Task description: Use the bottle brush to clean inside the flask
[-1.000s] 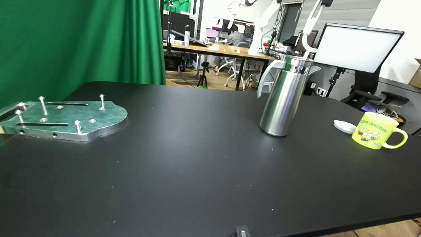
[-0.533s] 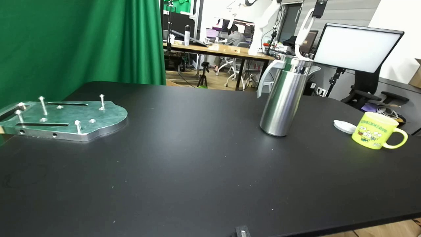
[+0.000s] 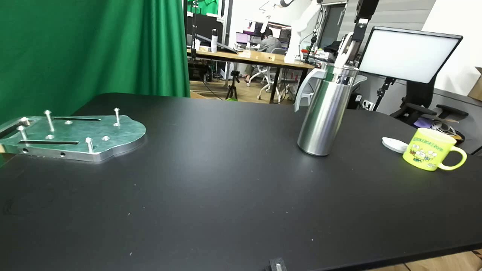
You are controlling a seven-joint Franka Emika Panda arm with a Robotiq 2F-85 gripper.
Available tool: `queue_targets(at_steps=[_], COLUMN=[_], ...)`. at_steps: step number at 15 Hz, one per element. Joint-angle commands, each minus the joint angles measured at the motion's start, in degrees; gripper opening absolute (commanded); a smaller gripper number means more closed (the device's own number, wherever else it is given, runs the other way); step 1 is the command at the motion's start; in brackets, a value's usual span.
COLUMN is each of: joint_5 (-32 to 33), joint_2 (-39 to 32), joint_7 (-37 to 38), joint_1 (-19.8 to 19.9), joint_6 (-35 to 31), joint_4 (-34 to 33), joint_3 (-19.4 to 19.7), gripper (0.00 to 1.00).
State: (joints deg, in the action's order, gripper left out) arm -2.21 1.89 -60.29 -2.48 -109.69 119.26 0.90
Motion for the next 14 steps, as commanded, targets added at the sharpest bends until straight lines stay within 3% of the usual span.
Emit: queue_targets(at_steps=[1,9,14], joint_5=[0.4,1.5,1.1], joint_2=[2.6,11.8,12.2], joint_7=[0.6,2.4,0.7], joint_1=[0.4,-0.8,-1.0], joint_6=[1.6,8.4,8.1], joint_4=[-0.8,-6.5,-7.2], joint_3=[-0.6,-1.5,-0.3], gripper=[0.04,0.04,0.04])
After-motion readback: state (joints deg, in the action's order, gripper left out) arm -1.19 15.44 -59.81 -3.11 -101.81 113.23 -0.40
